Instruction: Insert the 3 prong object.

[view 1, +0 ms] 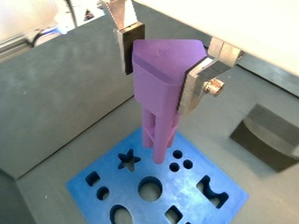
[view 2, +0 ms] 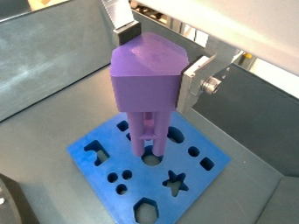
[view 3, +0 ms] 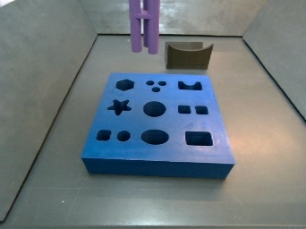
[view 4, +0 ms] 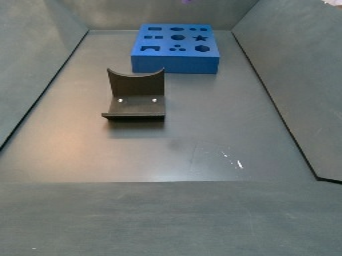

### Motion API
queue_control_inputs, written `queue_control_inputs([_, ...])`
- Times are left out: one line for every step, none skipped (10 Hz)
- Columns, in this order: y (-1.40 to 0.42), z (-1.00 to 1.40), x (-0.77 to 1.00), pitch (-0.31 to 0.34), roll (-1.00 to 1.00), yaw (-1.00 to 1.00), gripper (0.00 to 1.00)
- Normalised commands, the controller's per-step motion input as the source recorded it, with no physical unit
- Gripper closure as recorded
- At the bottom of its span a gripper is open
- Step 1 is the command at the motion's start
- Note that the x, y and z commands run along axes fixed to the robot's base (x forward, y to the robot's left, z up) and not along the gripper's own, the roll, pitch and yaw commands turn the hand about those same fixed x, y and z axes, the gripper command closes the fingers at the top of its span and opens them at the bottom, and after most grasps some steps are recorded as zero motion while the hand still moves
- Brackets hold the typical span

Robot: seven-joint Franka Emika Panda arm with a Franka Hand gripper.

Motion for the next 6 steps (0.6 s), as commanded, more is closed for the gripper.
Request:
queue_control_inputs([0.00,0.00,-0.01,0.000,0.02,-1.00,1.00])
queue_control_inputs([0.00,0.00,0.00,0.001,0.00,-1.00,1.00])
queue_control_inputs([0.00,0.00,0.00,0.009,0.01,-1.00,1.00])
queue_control_inputs([0.00,0.00,0.00,0.006,0.01,-1.00,1.00])
queue_control_inputs([0.00,0.00,0.00,0.007,0.01,-1.00,1.00])
queue_control_inputs([0.04,-0.01,0.00,0.009,0.00,-0.93,1.00])
